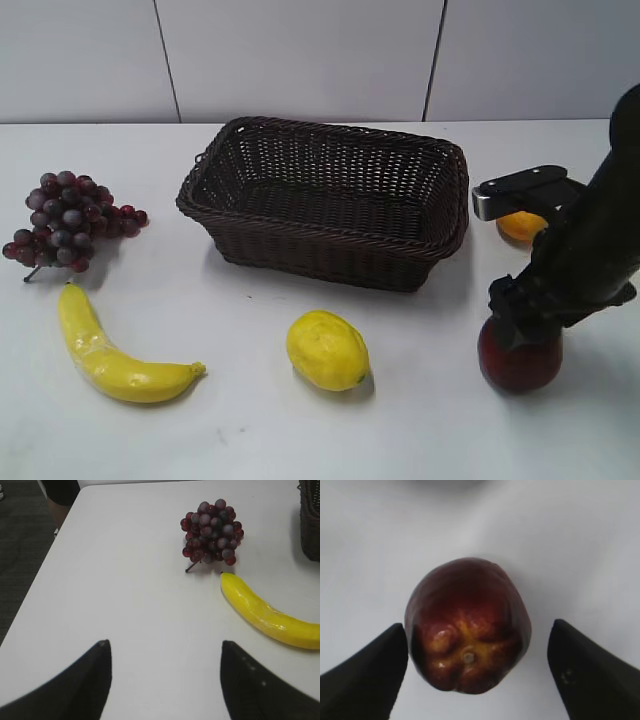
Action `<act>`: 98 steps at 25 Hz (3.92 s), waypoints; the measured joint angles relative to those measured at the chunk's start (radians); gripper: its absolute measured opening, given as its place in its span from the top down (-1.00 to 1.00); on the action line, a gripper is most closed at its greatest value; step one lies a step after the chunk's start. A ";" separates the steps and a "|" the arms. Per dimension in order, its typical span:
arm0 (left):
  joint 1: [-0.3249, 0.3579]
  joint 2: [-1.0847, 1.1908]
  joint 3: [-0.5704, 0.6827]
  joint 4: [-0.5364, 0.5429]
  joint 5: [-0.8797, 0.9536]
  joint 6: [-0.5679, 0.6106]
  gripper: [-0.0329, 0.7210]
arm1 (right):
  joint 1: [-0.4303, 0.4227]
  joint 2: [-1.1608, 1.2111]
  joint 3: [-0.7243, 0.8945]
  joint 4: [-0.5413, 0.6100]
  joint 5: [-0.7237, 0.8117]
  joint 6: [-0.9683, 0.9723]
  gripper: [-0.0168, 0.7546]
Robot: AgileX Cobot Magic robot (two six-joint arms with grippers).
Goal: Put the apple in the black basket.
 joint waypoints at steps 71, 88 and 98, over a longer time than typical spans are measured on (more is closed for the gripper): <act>0.000 0.000 0.000 0.000 0.000 0.000 -0.43 | 0.131 0.017 -0.963 -0.054 0.506 0.018 -0.54; 0.000 0.000 0.000 0.000 0.000 0.000 -0.43 | 0.131 -0.807 0.049 -0.046 0.421 0.076 -0.53; 0.000 0.000 0.000 0.000 0.000 0.000 -0.43 | 0.131 -1.218 0.321 -0.047 0.268 0.076 -0.53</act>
